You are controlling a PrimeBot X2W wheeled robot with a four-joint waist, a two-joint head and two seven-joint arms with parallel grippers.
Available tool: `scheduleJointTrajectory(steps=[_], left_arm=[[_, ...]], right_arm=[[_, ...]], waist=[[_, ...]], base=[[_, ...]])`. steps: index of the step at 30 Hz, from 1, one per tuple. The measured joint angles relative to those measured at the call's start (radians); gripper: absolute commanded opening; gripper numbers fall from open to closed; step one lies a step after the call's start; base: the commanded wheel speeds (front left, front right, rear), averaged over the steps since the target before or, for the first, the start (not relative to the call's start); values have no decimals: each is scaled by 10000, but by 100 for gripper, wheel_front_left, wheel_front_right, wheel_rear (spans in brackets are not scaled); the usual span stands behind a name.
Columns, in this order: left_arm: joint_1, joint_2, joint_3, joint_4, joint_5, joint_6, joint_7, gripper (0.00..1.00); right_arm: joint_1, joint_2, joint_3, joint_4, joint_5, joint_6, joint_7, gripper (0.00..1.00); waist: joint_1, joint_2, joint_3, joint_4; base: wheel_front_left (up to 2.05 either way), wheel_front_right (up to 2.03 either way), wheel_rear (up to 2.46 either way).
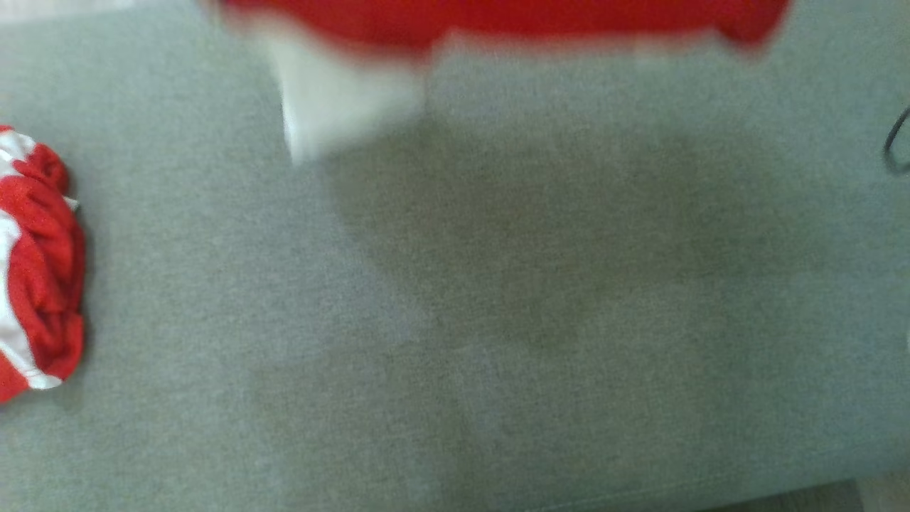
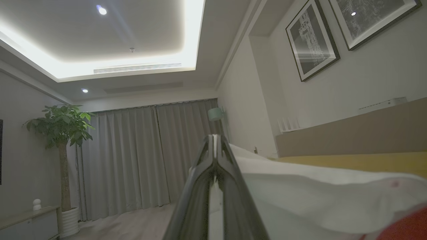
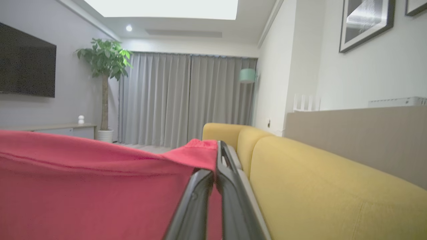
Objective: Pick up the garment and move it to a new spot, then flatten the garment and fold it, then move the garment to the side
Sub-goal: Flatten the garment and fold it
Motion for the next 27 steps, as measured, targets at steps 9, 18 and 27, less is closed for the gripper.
scheduleJointTrajectory(steps=[9, 18, 27], left_arm=[[-1275, -431, -226, 1484, 424, 0, -830, 0], [2113, -702, -1068, 625, 414, -84, -853, 0], [6790, 370, -2364, -470, -107, -86, -844, 0]], right_arm=[[-1176, 21, -69, 2989, -123, 0, -2157, 0], [866, -33, 1429, 5058, 878, 0, -2197, 0], [3288, -665, 4372, 4558, 3212, 0, -324, 0]], waist=[[-7, 0, 419, 301], [-6, 0, 237, 815], [-8, 1, -796, 967]], base=[[0, 0, 0], [0, 0, 0], [0, 0, 0]])
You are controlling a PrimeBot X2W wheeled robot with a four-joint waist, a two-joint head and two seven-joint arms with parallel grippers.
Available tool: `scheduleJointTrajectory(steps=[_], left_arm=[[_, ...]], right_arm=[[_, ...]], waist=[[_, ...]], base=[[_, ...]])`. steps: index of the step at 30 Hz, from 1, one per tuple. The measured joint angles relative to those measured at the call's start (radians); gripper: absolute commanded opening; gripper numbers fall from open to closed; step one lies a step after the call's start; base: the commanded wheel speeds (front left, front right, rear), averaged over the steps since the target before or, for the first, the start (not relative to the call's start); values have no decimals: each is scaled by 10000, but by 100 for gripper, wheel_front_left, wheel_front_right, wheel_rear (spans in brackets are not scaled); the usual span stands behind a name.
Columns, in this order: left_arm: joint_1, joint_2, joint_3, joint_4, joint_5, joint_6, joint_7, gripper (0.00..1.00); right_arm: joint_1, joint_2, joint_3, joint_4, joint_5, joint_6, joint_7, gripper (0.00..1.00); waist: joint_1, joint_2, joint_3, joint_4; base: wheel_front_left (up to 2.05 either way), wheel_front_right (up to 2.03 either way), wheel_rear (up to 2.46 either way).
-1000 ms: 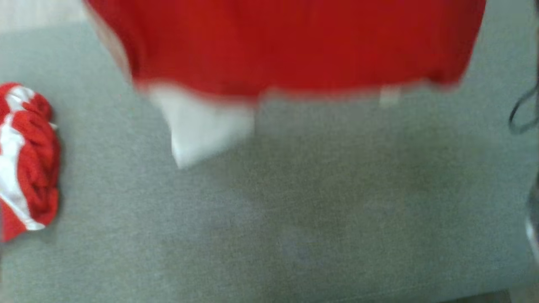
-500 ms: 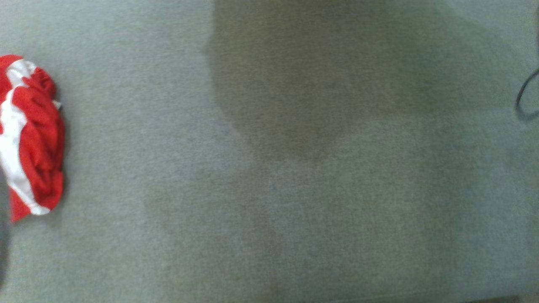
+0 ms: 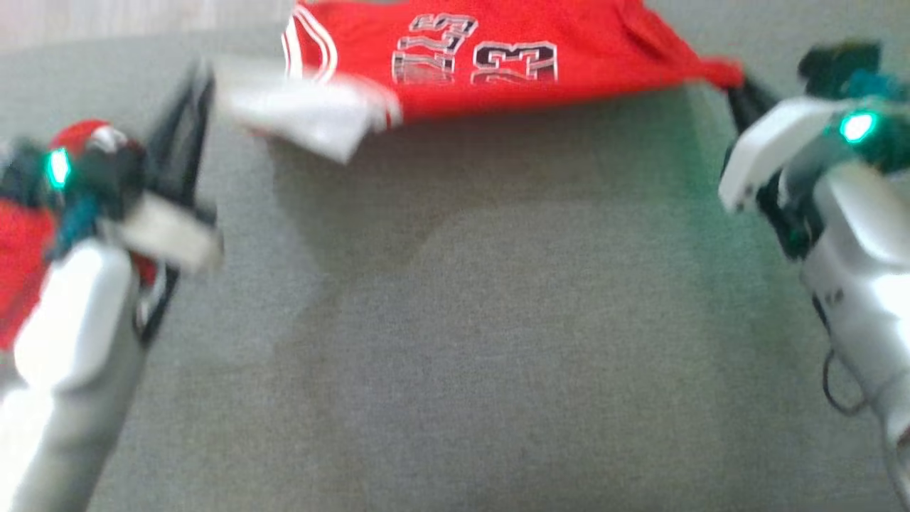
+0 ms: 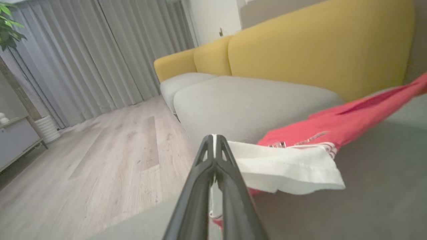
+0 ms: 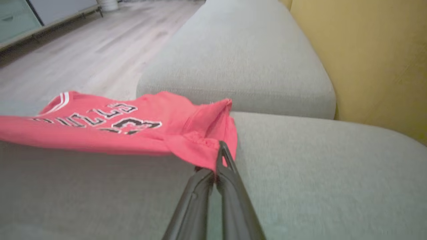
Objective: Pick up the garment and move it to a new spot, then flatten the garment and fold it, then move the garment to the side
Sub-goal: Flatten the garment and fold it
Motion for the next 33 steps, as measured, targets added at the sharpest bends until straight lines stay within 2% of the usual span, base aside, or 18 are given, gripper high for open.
scheduleJointTrajectory(steps=[5, 10, 17, 30, 33], left_arm=[[2017, 704, -955, -608, -591, 0, 146, 0], [3187, 1189, -1651, -1521, -997, 0, 631, 0], [4399, 1626, -2086, -2838, -1567, 0, 1394, 0], [6013, 2888, -2667, -5607, -3005, 2, 3377, 0], [6454, 3216, -2750, -6282, -3446, 40, 3862, 0]], right_arm=[[1200, -846, 1498, -915, 1051, 0, 1112, 0], [2211, -1852, 2759, -1918, 2071, 0, 2027, 0], [3159, -2995, 3452, -2771, 3363, 0, 2660, 0], [4336, -4061, 4255, -4172, 4769, 0, 4031, 0], [4564, -4510, 4328, -4734, 5168, 0, 4562, 0]], waist=[[-1, 0, -648, 1], [-1, 0, -1276, -16], [0, 0, -2077, -31], [1, 0, -2890, -91], [1, 0, -2940, -140]], base=[[0, 0, 0], [0, 0, 0], [0, 0, 0], [0, 0, 0], [0, 0, 0]])
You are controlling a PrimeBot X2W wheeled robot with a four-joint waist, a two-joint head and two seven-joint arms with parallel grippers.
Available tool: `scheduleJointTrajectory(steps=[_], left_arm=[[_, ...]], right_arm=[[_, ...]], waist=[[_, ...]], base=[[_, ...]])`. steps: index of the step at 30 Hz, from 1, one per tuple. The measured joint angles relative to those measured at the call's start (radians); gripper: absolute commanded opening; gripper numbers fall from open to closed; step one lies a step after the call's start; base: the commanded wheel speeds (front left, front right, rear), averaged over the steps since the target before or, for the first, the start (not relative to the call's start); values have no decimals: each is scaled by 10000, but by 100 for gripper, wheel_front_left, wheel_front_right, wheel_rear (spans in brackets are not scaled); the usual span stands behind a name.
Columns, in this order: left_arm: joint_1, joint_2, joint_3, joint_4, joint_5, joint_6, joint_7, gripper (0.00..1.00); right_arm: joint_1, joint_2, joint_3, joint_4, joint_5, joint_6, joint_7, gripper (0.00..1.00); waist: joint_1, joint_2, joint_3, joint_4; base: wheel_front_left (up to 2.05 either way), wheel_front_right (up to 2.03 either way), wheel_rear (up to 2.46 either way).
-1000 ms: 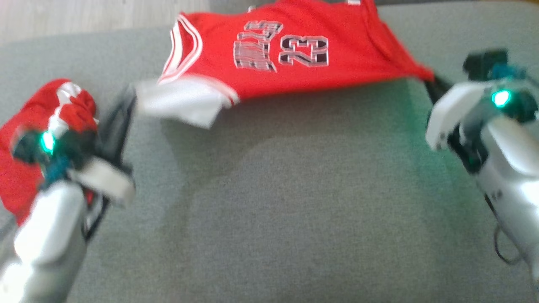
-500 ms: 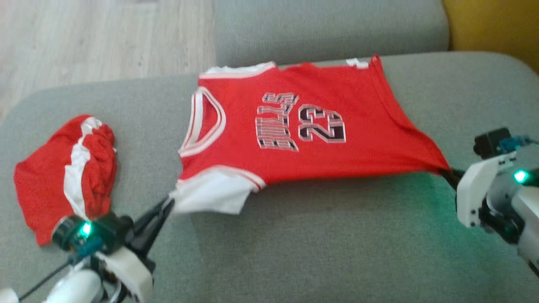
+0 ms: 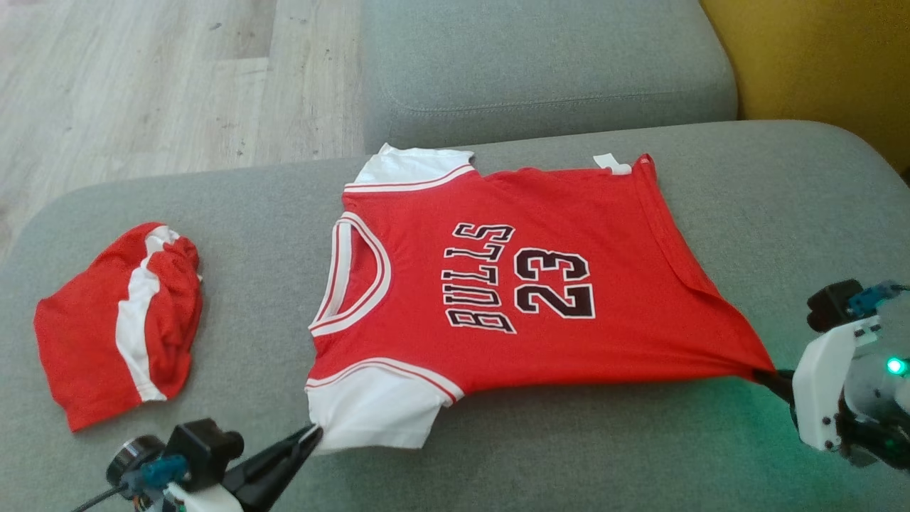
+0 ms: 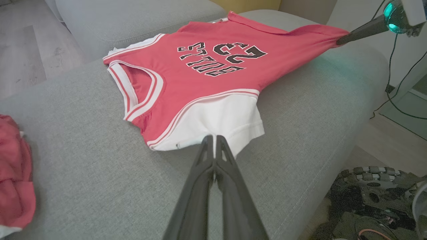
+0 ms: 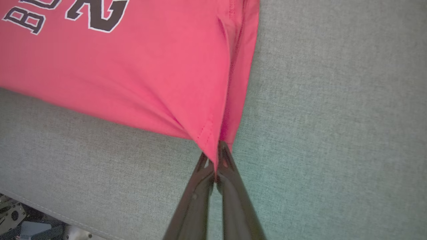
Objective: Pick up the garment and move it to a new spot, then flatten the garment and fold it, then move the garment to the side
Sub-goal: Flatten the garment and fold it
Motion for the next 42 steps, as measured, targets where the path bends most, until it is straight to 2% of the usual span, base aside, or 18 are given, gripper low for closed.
scheduleJointTrajectory(steps=[7, 13, 20, 33, 40, 41, 42], left_arm=[[-617, 54, 178, -127, 437, 311, -25, 0], [-2192, 25, 29, 504, 1471, 213, -31, 0], [-4074, -178, -491, 1559, 1779, 33, 54, 0], [-7353, -378, -2796, 4115, 1340, -40, -322, 0], [-8826, -813, -3816, 5396, 934, -40, -838, 0], [-8991, -940, -3891, 5609, 863, -40, -984, 0], [-9118, -1074, -3894, 5829, 848, -40, -1177, 55]], right_arm=[[-97, -159, -318, -240, 33, 0, 71, 0], [-966, 21, -451, -25, -698, 0, 211, 0], [-1752, 564, -729, 464, -968, 0, 495, 0], [-3104, 1406, -744, 1331, -1442, 0, 667, 0], [-3607, 1718, -558, 1595, -1509, 0, 414, 0], [-3685, 1737, -523, 1616, -1601, 0, 228, 8], [-3760, 1751, -527, 1634, -1720, 0, -61, 97]], waist=[[1, 0, 241, -32], [2, 0, 710, -111], [4, 0, 1558, -268], [3, -1, 2709, -531], [2, -1, 3095, -702], [2, -1, 3143, -722], [3, -1, 3186, -736]], base=[[0, 0, 0], [0, 0, 0], [0, 0, 0], [0, 0, 0], [0, 0, 0], [0, 0, 0], [0, 0, 0]])
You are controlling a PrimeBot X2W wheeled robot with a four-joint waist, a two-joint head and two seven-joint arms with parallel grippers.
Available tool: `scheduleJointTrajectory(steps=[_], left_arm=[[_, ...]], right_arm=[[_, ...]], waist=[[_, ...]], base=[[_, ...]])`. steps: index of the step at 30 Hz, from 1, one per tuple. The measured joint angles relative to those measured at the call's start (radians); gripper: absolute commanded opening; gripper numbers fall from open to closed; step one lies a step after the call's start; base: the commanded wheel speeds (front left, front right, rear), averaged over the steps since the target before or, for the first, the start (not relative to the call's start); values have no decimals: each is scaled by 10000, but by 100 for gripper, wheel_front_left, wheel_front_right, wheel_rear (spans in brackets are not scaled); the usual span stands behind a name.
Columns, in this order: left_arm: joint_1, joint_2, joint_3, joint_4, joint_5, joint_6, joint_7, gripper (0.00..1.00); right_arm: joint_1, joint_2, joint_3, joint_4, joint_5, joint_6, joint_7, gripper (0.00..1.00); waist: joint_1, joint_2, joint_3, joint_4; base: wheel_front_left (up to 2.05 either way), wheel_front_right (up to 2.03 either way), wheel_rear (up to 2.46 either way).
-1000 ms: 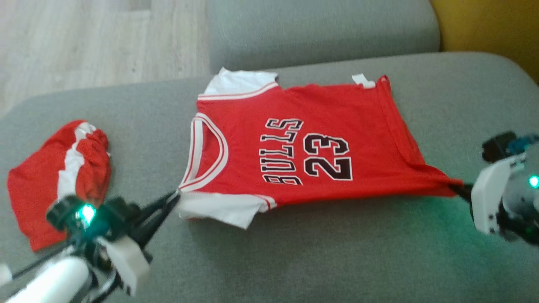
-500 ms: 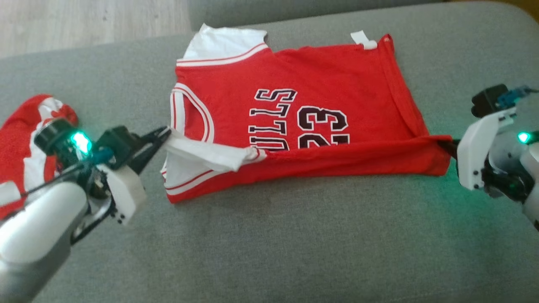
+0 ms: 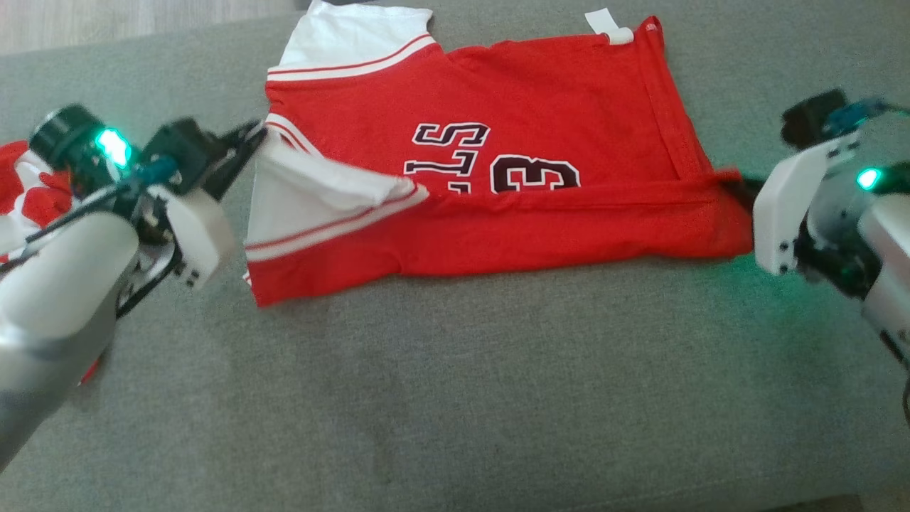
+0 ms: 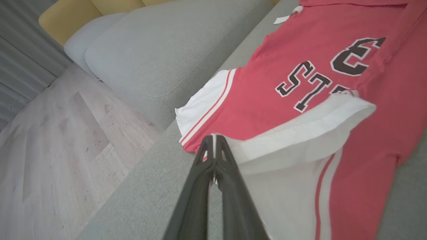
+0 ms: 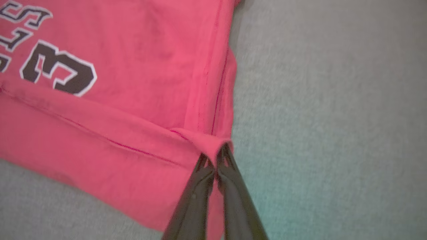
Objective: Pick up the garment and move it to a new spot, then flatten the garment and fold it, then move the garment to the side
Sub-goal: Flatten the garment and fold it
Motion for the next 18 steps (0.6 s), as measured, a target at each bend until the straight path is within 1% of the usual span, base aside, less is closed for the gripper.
scheduleJointTrajectory(steps=[1, 3, 4, 6, 9, 10, 13, 14, 15, 18], left_arm=[[-126, -146, -6, 249, 6, 0, -222, 100], [-321, -454, 81, 748, 8, 44, -863, 100], [-379, -621, 221, 976, 8, 186, -1248, 100], [-461, -907, 520, 1350, 8, 635, -2025, 100], [-388, -1264, 1267, 1503, -355, 1191, -2518, 100], [-130, -1482, 1971, 1285, -750, 1569, -2612, 100], [933, -1613, 3453, -136, -853, 2288, -2615, 100], [1425, -1653, 3891, -619, -840, 2435, -2629, 100], [1425, -1653, 3891, -619, -840, 2435, -2629, 100], [3384, -1887, 5139, -1879, -654, 2894, -2658, 100]], right_arm=[[-103, 31, -38, 100, -38, 0, -238, 100], [-274, 98, -186, 320, -38, 0, -761, 100], [-338, 132, -251, 389, -40, 0, -1095, 100], [-360, 280, -546, 518, -46, 0, -1919, 100], [-344, 581, -1239, 872, 121, 0, -3331, 100], [-279, 671, -1406, 888, 27, 0, -4322, 100], [-6, 846, -1659, 844, -326, 0, -5781, 100], [155, 926, -1770, 844, -525, 0, -6119, 100], [155, 926, -1770, 844, -525, 0, -6119, 100], [794, 1237, -2372, 848, -1310, 0, -6498, 100]], waist=[[0, 0, 35, -7], [0, 0, 55, 4], [0, 0, 41, 16], [-1, 0, -35, 49], [-1, 0, -233, 114], [-2, 0, -420, 170], [-3, 0, -734, 257], [-3, 0, -839, 279], [-3, 0, -839, 279], [-3, 0, -1162, 323]], base=[[0, 0, 0], [0, 0, 0], [0, 0, 0], [0, 0, 0], [0, 0, 0], [0, 0, 0], [0, 0, 0], [0, 0, 0], [0, 0, 0], [0, 0, 0]])
